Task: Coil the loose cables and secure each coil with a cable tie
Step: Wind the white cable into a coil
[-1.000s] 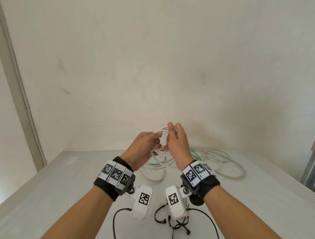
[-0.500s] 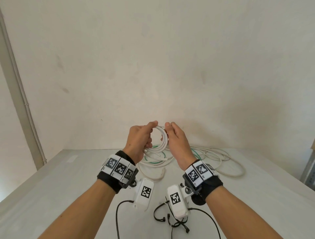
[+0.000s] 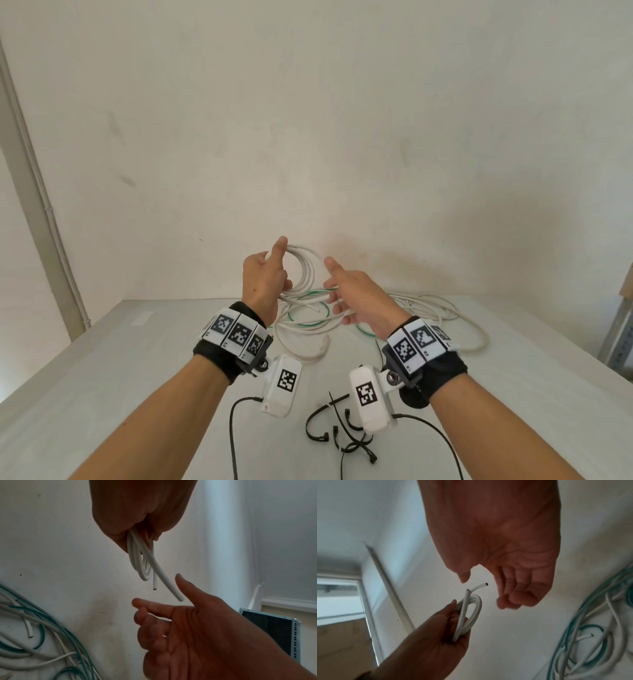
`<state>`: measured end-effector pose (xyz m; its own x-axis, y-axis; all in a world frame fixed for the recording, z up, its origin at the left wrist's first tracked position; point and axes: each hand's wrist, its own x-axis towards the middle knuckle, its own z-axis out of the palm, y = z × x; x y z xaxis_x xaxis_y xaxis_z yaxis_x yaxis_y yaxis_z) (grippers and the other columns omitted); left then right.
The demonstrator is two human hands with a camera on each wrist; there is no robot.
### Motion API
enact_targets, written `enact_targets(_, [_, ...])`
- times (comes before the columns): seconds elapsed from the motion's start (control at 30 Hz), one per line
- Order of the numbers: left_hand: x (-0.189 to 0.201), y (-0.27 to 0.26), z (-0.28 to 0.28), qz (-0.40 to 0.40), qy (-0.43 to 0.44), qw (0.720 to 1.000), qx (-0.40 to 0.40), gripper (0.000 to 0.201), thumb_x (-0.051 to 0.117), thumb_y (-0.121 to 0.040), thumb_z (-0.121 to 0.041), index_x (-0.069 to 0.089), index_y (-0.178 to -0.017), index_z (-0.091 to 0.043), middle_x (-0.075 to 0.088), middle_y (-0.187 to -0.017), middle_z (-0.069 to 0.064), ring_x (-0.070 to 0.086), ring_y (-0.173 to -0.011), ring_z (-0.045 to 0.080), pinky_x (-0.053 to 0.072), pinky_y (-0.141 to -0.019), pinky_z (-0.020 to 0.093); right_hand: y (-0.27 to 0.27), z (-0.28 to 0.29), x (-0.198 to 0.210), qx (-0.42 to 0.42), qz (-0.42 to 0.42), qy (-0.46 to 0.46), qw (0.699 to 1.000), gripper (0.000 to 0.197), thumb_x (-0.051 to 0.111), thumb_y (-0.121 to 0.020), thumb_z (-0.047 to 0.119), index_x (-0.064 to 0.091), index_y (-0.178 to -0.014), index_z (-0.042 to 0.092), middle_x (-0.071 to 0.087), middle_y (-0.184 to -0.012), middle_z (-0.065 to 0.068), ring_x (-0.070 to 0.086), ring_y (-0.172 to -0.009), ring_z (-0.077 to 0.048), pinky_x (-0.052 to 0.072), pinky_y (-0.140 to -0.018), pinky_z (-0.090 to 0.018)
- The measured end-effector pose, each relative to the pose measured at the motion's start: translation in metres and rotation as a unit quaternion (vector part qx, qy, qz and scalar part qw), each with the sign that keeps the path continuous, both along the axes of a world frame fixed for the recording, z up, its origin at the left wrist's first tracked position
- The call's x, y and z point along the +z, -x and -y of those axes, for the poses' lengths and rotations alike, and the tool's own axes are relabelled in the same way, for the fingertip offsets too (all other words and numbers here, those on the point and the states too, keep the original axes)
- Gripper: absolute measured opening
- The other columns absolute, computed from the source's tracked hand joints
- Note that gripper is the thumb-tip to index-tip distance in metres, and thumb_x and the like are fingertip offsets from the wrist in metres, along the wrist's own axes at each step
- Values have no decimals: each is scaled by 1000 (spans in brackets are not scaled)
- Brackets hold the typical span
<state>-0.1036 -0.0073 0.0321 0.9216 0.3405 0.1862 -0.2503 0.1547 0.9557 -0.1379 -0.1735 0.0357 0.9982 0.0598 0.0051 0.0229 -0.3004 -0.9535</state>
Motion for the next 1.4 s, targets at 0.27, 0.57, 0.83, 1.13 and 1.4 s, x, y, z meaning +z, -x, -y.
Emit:
enact_targets(0.27, [-3,-6,1,8,-5,999,41,46,65,-99,-43,40,-72,-15,33,-54,-1,36,-33,10,41,-54,28,0,-5,-5,109,-36,-164,980,20,75,-94,9,71,-102,-8,65,-72,-8,57,-57,-10,51,-55,-18])
enact_targets(0.57, [-6,-5,4,-6,-124,992,-34,41,68,-97,-43,48,-77,-14,33,-61,-2,37,-49,16,44,-48,28,-8,-9,-12,-65,206,-12,976,11,76,-92,16,75,-82,11,73,-68,0,67,-61,-13,56,-64,-23])
enact_targets(0.83, [2,8,6,34,-279,958,-66,48,68,-96,-44,49,-68,-11,34,-41,-13,35,-39,12,38,-49,29,-17,-6,-26,-45,302,254,918,36,74,-90,23,54,-118,17,51,-119,-1,50,-110,-18,45,-93,-34])
enact_targets(1.13, [4,17,21,56,-290,954,-42,56,65,-96,-52,62,-65,-5,41,-41,-12,37,-38,7,33,-47,22,-11,-22,-28,61,81,-147,984,27,41,-109,22,62,-116,5,56,-87,-6,53,-74,-17,49,-77,-37])
enact_targets(1.4, [-3,24,38,55,-70,994,-55,59,41,-110,-43,68,-75,-3,41,-46,-6,38,-42,10,33,-41,22,-2,-27,-15,19,-60,-468,882,18,44,-103,3,61,-97,5,35,-54,3,37,-57,-15,35,-59,-30])
